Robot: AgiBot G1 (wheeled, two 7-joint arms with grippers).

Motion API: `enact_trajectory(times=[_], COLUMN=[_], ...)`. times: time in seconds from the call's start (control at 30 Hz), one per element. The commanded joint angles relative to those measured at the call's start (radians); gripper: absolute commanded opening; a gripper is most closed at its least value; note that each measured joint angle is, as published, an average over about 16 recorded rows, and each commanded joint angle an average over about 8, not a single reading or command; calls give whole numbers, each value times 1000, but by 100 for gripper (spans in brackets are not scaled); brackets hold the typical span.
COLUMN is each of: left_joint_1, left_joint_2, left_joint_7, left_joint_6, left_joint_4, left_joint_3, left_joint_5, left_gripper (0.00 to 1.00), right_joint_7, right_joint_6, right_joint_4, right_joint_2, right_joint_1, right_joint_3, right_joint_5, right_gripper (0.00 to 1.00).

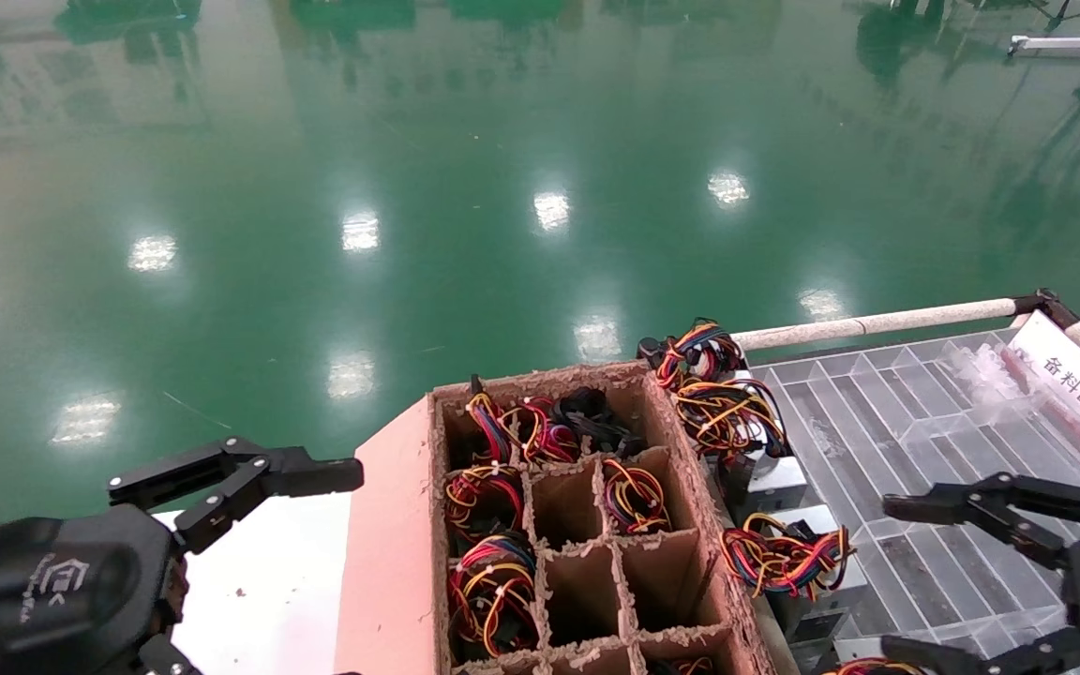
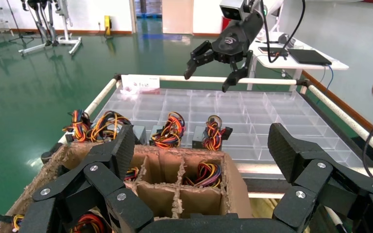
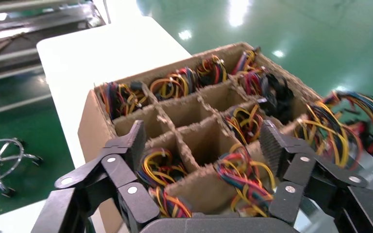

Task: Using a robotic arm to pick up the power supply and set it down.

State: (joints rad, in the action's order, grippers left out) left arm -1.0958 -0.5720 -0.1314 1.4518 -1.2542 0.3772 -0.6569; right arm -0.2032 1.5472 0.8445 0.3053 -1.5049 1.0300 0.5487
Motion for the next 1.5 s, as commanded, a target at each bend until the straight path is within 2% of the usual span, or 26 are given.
enact_trajectory(times=[0.03, 1.5], left_joint_1=[0, 0], left_joint_2=[0, 0], left_joint_7=[0, 0], left_joint_6=[0, 0], left_joint_4=[0, 0], left_joint_3=[0, 0], left_joint_5=[0, 0], left_gripper=[100, 100], right_joint_7=[14, 339], right_joint_6=[-2, -45], right_joint_4=[16, 382], right_joint_2=[11, 266], right_joint_1=[16, 374], right_joint_3=[-28, -651], right_joint_5=[7, 158], right_gripper=[100, 100])
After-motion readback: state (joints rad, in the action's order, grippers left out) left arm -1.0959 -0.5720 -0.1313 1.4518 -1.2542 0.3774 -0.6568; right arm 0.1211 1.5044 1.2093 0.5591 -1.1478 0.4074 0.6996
